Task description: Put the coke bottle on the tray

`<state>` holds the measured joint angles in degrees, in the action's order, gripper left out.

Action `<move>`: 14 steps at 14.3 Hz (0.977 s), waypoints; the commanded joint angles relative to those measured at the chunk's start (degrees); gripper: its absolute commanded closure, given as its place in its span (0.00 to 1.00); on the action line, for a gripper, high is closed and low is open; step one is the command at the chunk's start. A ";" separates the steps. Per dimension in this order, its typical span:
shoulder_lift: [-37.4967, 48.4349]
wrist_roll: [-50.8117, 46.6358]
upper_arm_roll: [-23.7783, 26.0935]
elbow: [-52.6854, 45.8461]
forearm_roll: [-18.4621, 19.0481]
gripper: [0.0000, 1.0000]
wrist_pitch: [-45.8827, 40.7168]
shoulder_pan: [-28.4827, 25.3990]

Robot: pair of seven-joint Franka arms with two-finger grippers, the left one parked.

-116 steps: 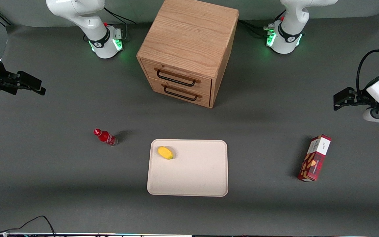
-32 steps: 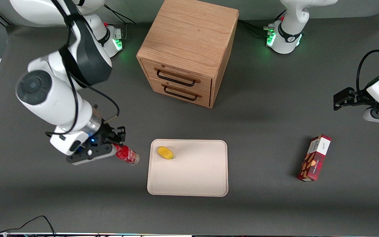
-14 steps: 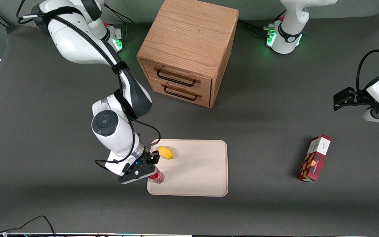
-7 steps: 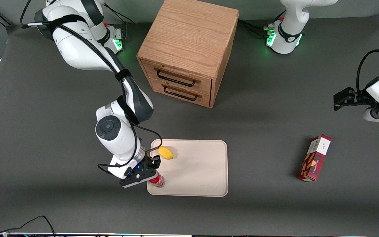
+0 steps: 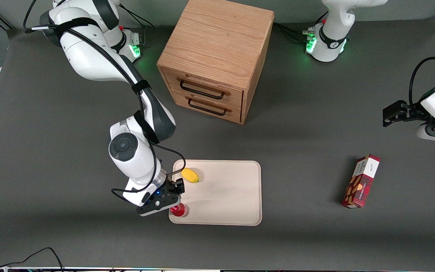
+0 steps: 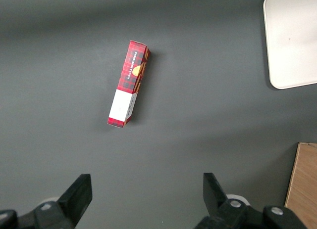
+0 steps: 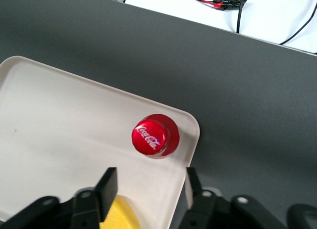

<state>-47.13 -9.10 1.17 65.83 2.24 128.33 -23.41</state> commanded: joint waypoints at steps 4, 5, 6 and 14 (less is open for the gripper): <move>4.05 -2.41 -0.12 -1.50 1.01 0.00 -7.72 0.03; 5.80 -2.33 -0.21 -0.97 1.10 0.00 -10.79 0.72; 8.43 -2.24 -0.21 1.03 1.18 0.00 -13.87 1.51; 42.17 -1.72 0.67 28.38 0.31 0.00 -27.67 12.05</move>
<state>-14.59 -9.99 0.77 86.28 2.33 103.04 -14.31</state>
